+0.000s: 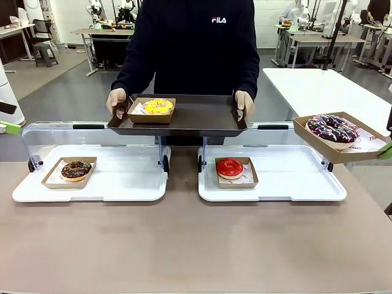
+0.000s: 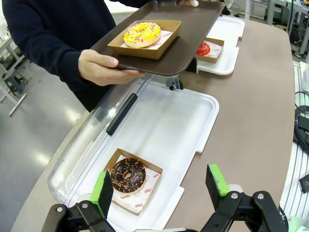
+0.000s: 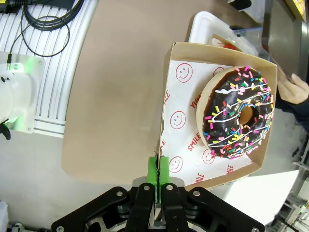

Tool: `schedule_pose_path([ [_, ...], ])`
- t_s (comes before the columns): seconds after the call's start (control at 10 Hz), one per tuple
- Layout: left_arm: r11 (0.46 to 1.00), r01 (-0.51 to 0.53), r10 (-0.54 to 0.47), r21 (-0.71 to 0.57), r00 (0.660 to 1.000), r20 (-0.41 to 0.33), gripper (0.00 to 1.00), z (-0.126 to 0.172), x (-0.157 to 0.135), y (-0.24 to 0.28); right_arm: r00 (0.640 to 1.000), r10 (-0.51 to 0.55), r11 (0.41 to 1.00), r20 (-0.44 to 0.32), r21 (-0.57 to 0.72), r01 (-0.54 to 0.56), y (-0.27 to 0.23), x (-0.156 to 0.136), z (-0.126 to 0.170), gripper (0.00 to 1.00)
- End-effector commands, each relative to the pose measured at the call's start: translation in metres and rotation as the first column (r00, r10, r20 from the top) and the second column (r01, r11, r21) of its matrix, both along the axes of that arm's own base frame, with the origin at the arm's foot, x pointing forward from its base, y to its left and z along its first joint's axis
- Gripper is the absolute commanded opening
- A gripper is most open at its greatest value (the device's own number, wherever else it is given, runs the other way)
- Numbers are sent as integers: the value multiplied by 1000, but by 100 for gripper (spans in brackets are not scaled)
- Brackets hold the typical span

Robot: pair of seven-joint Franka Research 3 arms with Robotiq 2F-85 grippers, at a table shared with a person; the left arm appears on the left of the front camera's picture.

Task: Provide the desired donut to the person.
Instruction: Place the picked Paper togo box onto the Handle tray extended by the person.

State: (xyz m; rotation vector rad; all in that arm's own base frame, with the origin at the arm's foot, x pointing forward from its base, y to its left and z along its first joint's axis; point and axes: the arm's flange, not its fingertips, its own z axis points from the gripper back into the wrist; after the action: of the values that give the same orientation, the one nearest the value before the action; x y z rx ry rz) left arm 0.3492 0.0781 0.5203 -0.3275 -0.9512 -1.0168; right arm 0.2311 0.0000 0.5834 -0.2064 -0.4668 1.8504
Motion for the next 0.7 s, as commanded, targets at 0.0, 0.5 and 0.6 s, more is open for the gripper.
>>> schedule_pose_path([
  [0.0, 1000, 4, -4, -12, 1000, 7, 100, -1, -1, -1, 1000, -23, 999, -6, -28, 23, 1, 0, -1, 0],
  [0.5, 1000, 4, -4, -12, 1000, 7, 100, -1, -1, -1, 1000, -23, 999, -6, -28, 23, 1, 0, -1, 0],
  [0.6, 1000, 4, -4, -12, 1000, 7, 100, -1, -1, -1, 1000, -23, 999, -6, -28, 23, 1, 0, -1, 0],
])
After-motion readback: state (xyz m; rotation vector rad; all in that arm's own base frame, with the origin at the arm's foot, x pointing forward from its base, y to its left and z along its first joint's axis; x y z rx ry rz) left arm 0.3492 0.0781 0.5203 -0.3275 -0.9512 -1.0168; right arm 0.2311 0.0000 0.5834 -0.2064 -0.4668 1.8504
